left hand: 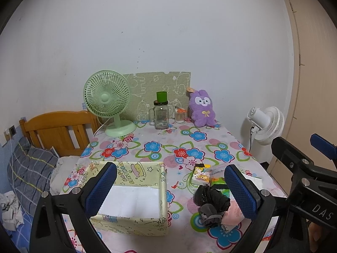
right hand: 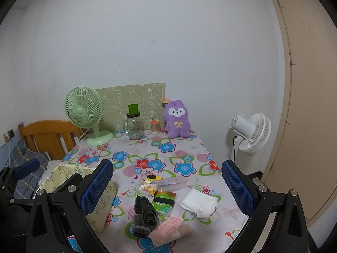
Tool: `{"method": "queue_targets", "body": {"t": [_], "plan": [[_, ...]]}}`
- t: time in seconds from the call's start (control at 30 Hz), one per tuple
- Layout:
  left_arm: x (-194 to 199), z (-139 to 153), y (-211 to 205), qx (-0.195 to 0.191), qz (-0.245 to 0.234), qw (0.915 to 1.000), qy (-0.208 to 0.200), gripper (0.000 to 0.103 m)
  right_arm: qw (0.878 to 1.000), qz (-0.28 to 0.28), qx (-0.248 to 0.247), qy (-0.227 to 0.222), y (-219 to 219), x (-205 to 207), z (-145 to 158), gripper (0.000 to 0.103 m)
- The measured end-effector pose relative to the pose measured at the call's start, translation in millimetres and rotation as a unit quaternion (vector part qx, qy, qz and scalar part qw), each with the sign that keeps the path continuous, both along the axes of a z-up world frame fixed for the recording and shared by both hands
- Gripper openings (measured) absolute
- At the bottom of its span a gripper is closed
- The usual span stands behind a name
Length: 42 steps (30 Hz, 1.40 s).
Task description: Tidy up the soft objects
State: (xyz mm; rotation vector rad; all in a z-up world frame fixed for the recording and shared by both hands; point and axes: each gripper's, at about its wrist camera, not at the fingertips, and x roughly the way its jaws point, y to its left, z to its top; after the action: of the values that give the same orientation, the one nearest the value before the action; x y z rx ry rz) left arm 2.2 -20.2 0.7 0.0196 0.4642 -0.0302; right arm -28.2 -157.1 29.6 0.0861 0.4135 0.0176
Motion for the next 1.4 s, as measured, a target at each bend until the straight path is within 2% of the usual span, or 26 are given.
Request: {"method": "queue_targets", "body": {"t": [0.9,1.3,1.4], "plan": [[3,-4,-3,0.0,0.002,1.0,-0.003,0.102,1.0,0.008,0.01,0.005,-1,3,-2,0.103],[11,-11,-9,0.003,-0.007,0.9999,0.012,0.101,1.0,0.012,0.011,0.011,-4,5,-9,0.103],[15,-16,-14,0.006,-0.013,0.9998,0.017,0.101,1.0,0.014,0.01,0.014,-5,7,-13,0.1]]}}
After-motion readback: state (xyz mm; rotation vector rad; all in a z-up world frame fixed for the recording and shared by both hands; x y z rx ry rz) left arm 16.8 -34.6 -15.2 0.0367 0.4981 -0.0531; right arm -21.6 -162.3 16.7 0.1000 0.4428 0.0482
